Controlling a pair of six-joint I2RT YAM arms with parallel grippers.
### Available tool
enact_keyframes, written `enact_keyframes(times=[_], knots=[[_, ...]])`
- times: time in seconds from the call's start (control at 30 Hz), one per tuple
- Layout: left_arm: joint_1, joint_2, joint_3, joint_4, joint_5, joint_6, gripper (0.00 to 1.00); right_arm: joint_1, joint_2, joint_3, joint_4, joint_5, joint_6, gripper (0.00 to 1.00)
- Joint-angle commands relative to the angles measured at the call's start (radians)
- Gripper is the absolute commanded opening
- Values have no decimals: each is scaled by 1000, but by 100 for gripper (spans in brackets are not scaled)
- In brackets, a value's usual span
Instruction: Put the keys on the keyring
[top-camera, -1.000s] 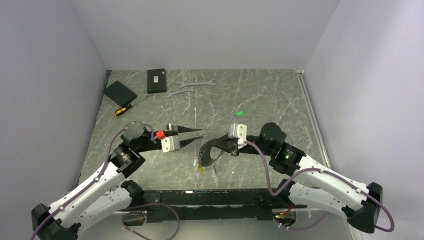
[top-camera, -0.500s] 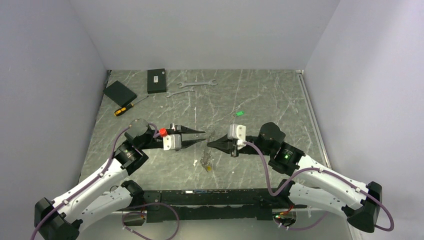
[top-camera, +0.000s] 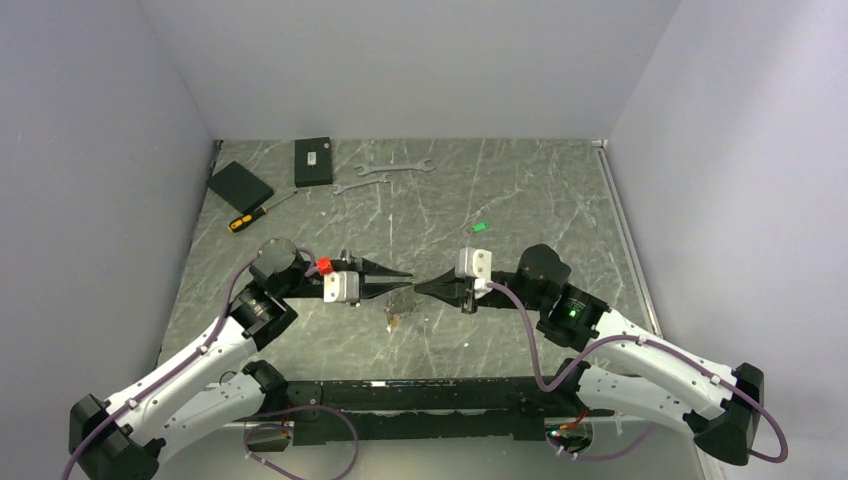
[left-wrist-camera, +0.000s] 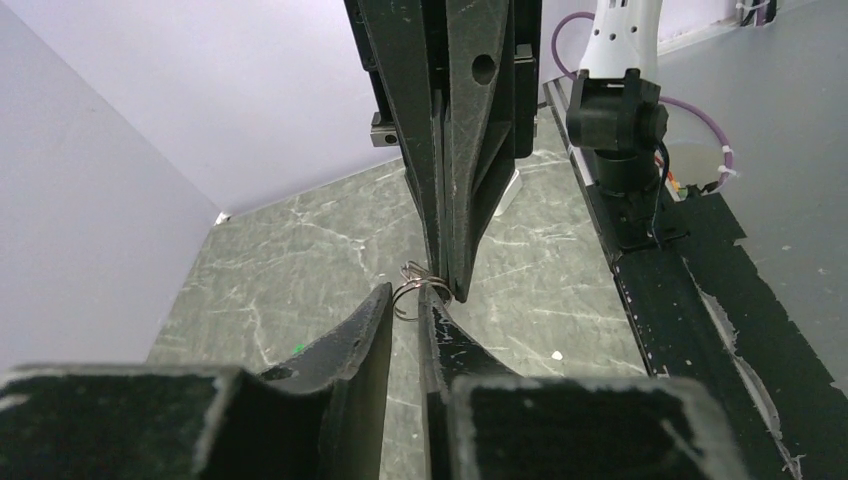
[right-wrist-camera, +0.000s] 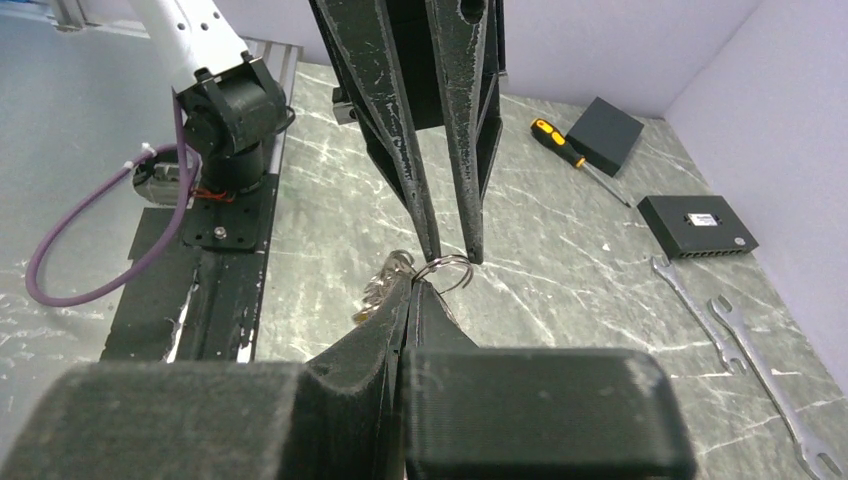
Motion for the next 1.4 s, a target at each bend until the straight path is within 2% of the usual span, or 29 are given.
enact_keyframes(times=[0.0,0.07,0.17,0.23,0.27,0.37,0.43,0.57,0.83,1.03,1.13,1.23,1.27,1.37], knots=[[-3,12,2,46,37,-20,16,5,-6,45,86,-15,-14,0],[-3,18,2,53,40,-19,12,5,-9,45,89,-20,-13,0],[-3,26,-1,70,45,-17,0,6,-14,42,94,-28,-11,0],[-3,28,-5,80,43,-17,0,6,-17,40,97,-32,-9,0],[-3,27,-7,80,41,-15,1,6,-19,40,98,-33,-10,0],[-3,18,-15,73,22,-4,28,6,-26,39,97,-34,-8,0],[-3,6,-21,60,9,8,37,6,-30,38,97,-33,-7,0],[-3,-8,-16,16,9,42,38,6,-32,37,98,-35,-7,0],[-3,5,-13,32,38,52,26,6,-1,53,76,-79,-3,0],[-3,5,-13,33,35,58,33,6,12,66,52,-115,0,0],[-3,6,-3,14,49,66,25,6,17,70,49,-115,-1,0],[-3,10,10,-19,61,82,4,6,10,66,58,-115,0,0],[-3,9,11,-24,61,85,0,6,10,66,58,-117,0,0],[-3,0,3,-4,56,75,0,6,11,65,61,-119,2,0]])
